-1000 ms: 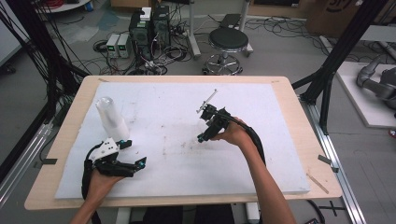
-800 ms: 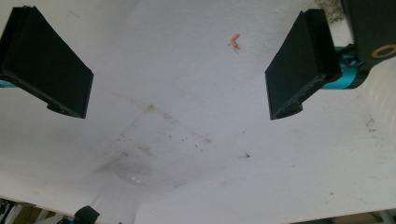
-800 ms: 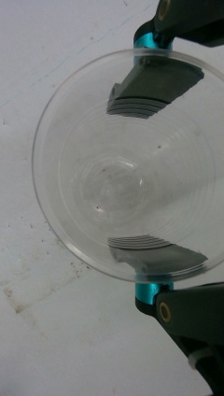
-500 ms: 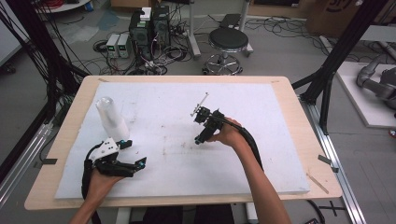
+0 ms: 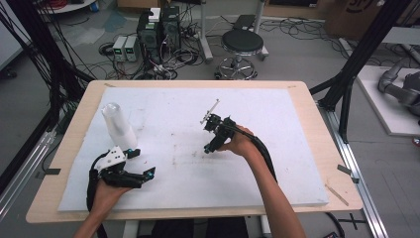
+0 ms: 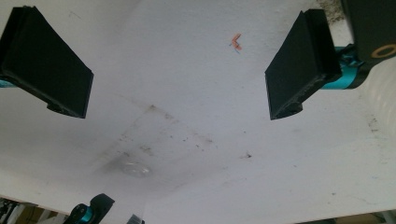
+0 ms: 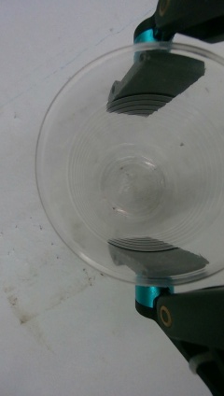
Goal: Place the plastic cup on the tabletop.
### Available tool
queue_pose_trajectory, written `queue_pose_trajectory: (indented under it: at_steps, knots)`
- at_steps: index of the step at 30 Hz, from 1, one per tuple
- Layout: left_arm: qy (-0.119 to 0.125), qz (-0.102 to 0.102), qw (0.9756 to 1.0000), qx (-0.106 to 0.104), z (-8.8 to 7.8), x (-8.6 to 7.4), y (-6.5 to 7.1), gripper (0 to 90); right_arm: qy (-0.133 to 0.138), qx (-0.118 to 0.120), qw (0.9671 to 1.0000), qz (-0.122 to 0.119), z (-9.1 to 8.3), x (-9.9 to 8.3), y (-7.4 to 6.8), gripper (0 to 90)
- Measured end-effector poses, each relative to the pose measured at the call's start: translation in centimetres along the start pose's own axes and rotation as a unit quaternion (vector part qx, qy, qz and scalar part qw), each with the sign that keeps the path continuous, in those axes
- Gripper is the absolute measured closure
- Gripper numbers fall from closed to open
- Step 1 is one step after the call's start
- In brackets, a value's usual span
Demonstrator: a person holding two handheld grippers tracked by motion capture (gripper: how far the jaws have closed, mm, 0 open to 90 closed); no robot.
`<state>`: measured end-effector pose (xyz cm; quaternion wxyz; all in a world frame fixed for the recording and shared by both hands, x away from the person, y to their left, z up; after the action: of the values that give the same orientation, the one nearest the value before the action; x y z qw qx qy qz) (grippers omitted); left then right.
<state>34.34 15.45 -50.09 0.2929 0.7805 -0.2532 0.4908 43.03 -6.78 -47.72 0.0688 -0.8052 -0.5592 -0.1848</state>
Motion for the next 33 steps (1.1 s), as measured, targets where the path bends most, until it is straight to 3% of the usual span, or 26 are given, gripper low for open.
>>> queue_pose_trajectory:
  at_steps: [5, 17, 23, 33]
  knots:
    - [0.0, -0.001, 1.0, -0.002, 0.0, 0.0, 0.0, 7.7, -0.014, 0.001, 0.9999, -0.004, 0.5, -0.3, -0.1, 21.9]
    - [0.003, -0.001, 1.0, -0.003, -0.1, 0.0, 0.0, 7.7, -0.017, -0.009, 0.9998, 0.0, 0.5, -0.5, 0.1, 16.2]
    - [0.001, -0.001, 1.0, -0.004, 0.0, 0.0, 0.0, 7.7, 0.002, -0.001, 1.0, 0.008, 0.2, -1.2, -0.2, 16.0]
    - [0.001, -0.004, 1.0, -0.002, -0.1, 0.0, -0.1, 7.7, 0.052, -0.014, 0.998, 0.034, -1.7, -3.5, -0.6, 16.0]
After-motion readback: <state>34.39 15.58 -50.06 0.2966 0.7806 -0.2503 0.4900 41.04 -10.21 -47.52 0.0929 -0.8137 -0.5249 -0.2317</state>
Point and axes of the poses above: each handheld gripper's, and its own axes: z roughly forward along the jaws, x roughly out of its top, y roughly to its right, the point moved 10 cm from there along z, roughly forward along the jaws, and after that the axes turned 6 degrees about -z, right-handed, at the moved point
